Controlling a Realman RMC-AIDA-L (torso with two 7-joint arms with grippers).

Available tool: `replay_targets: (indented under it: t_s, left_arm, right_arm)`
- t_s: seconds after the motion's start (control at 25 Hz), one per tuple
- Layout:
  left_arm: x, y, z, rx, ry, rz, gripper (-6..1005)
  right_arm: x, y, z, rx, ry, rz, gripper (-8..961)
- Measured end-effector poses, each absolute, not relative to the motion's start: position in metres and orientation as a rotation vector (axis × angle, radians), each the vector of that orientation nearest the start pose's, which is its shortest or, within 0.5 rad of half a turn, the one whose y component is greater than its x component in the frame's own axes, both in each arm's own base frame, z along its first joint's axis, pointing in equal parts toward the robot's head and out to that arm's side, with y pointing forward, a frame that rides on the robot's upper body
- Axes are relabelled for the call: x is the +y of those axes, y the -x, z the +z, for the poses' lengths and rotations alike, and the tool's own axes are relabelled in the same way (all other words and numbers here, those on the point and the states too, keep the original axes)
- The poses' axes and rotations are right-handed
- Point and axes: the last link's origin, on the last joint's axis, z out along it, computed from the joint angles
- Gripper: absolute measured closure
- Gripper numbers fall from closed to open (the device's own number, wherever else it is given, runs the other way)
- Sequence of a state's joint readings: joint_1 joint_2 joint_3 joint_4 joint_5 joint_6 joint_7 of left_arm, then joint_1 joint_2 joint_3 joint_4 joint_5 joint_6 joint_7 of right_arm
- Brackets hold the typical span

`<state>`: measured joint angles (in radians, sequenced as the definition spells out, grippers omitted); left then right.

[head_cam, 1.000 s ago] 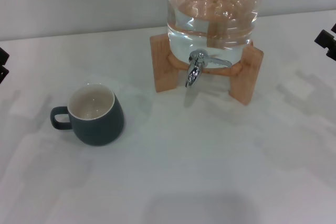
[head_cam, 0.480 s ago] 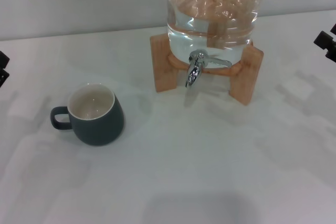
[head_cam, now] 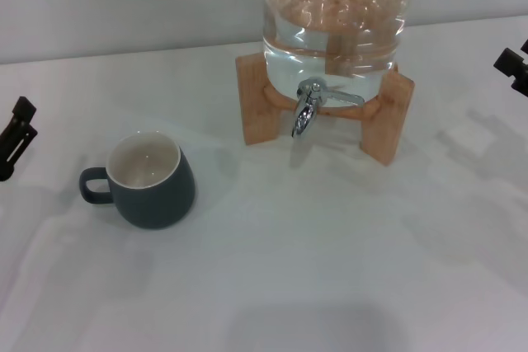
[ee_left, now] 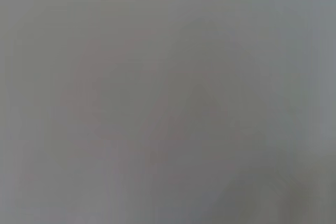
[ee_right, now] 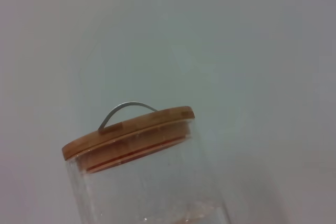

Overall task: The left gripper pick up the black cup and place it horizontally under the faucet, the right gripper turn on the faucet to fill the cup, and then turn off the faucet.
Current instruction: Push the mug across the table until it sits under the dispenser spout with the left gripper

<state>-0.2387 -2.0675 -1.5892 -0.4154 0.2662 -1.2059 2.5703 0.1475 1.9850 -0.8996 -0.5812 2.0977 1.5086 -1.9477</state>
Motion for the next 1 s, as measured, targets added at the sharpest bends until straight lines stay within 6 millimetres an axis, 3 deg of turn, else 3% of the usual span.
replay_targets:
  t_s: [0.4, 0.72, 1.0]
  left_arm:
    - [0.284, 0.309, 0.002, -0.393, 1.775, -0.956, 119]
    - [0.278, 0.313, 0.000, -0.397, 1.772, -0.942, 122]
    - [0.270, 0.319, -0.015, -0.434, 1.827, -0.904, 124]
  right_arm:
    - [0.273, -0.338, 0.094, 0.673, 1.902, 1.157, 112]
    - [0.275, -0.340, 0.092, 0.689, 1.895, 1.148, 112]
    - [0.274, -0.341, 0.091, 0.696, 1.892, 1.149, 111]
